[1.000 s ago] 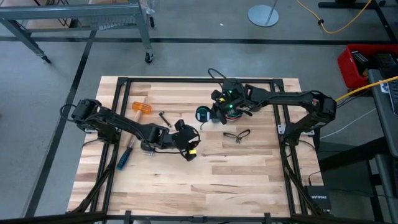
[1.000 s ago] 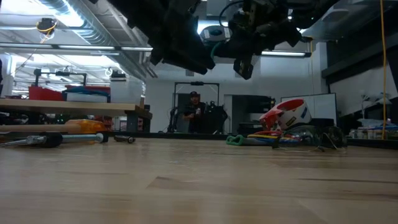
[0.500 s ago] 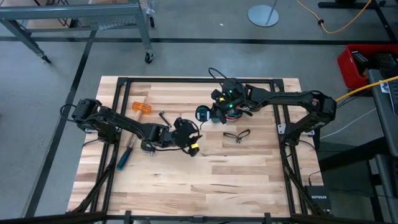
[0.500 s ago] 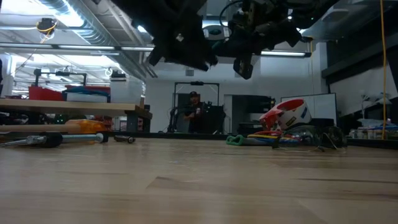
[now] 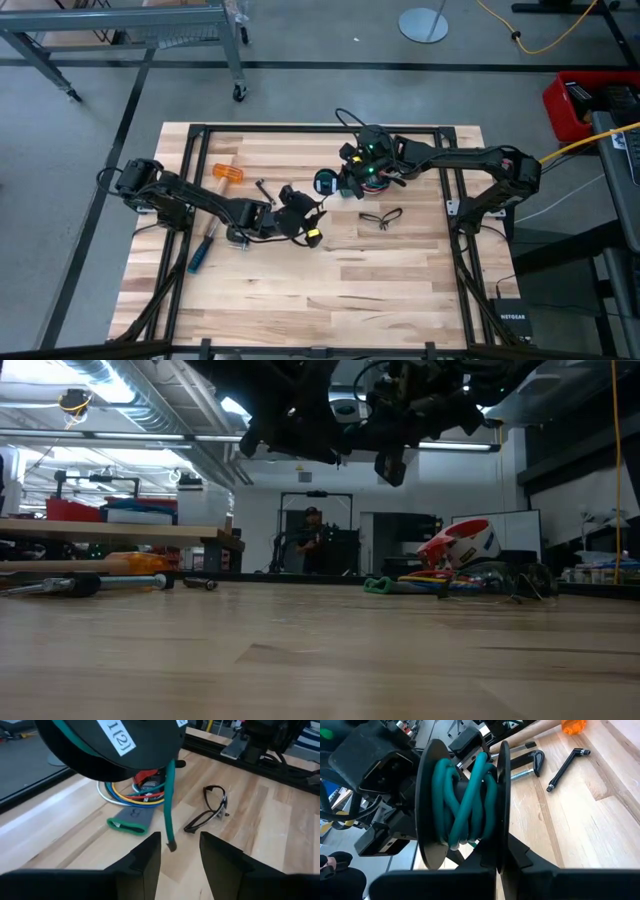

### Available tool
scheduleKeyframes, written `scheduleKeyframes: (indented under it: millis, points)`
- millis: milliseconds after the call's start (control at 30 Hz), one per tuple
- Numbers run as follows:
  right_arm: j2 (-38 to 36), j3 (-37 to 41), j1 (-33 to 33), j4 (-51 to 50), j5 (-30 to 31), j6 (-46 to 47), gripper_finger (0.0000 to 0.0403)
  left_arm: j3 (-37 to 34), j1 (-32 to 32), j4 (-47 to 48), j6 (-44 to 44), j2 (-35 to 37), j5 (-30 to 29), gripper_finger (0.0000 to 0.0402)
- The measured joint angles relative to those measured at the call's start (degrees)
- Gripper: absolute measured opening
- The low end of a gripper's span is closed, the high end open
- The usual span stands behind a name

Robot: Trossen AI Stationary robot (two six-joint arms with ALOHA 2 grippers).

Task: Coil cords
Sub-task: Coil the green wire to the spool

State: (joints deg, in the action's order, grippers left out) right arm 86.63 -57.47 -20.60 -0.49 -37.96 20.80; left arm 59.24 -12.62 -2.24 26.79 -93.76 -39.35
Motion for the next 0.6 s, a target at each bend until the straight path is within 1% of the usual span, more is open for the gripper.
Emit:
scheduleKeyframes:
  millis: [133, 400, 500, 600]
  points:
    - [0.00, 0.00, 0.00, 0.72, -0.19, 1.61, 0.0003, 0.00, 0.04, -0.06, -0.88, 0.00, -1.14, 0.0107]
    - [0.00, 0.00, 0.85, 0.57, -0.62, 1.68, 0.0003, 0.00, 0.02, -0.26, -2.86, 0.00, -2.05, 0.0038]
    - [0.00, 0.00, 1.86, 0.53, -2.21, 1.68, 0.0003, 0.00, 0.03, -0.22, -3.70, 0.00, -3.05, 0.0012]
    - [0.02, 0.00, 2.72, 0.39, -3.14, 1.67, 0.0003, 0.00, -0.02, -0.24, -4.38, 0.00, -3.28, 0.0006]
